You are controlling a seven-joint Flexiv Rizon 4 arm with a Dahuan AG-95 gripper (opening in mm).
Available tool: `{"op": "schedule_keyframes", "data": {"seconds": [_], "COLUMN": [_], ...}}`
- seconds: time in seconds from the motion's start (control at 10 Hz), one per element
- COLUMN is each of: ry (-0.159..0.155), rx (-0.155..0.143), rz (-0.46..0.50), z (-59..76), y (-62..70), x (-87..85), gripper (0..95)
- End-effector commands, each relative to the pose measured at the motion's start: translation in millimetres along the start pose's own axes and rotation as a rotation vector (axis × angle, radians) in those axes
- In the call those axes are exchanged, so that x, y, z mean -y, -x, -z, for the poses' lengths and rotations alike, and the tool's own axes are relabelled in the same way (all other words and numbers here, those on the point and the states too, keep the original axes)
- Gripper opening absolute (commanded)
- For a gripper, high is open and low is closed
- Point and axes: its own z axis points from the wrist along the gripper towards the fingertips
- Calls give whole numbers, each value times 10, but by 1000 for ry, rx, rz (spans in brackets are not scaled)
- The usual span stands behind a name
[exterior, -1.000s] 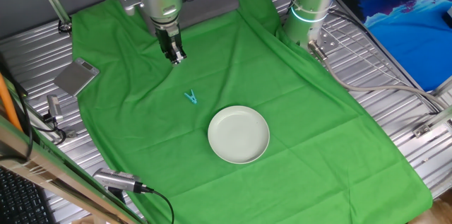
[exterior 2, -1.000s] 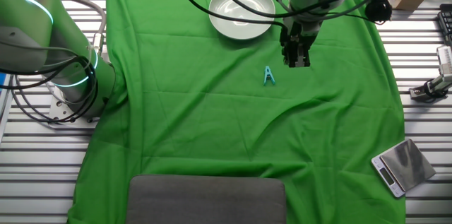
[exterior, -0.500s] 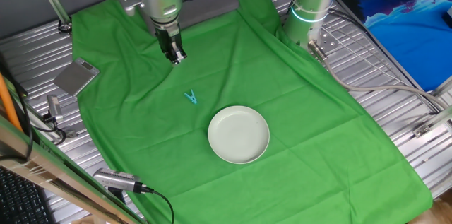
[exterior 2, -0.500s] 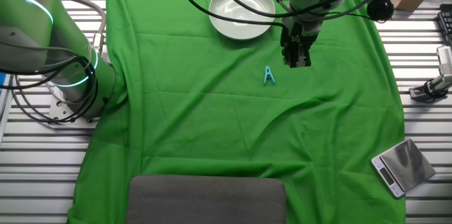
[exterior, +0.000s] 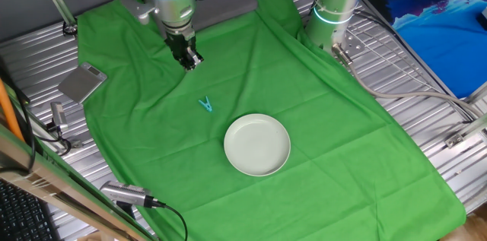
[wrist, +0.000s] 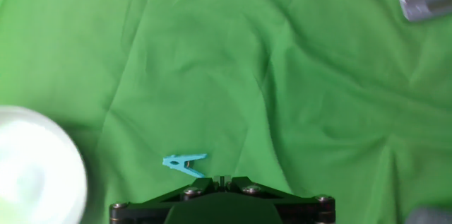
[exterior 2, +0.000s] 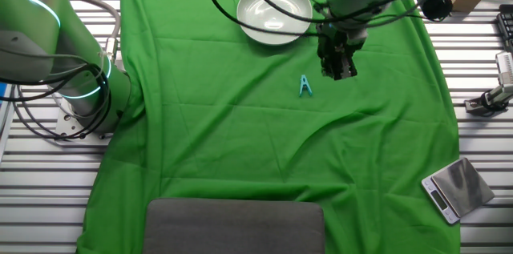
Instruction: Use a clamp
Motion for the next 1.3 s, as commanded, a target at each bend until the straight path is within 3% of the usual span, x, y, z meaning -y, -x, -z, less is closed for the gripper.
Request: {"op": "schedule_keyframes", "data": {"seconds": [0.1,0.2,0.4,0.7,1.3], "ry": [13,16,13,9,17], "rx": [-8,-12,-10,-17,-33], "rz": [198,292,374,487,593], "z": [-224,-243,-255,-374,-560], "y": [68,91,129,189,185], "x": [105,140,164,181,153], "gripper": [0,0,0,0,0]}}
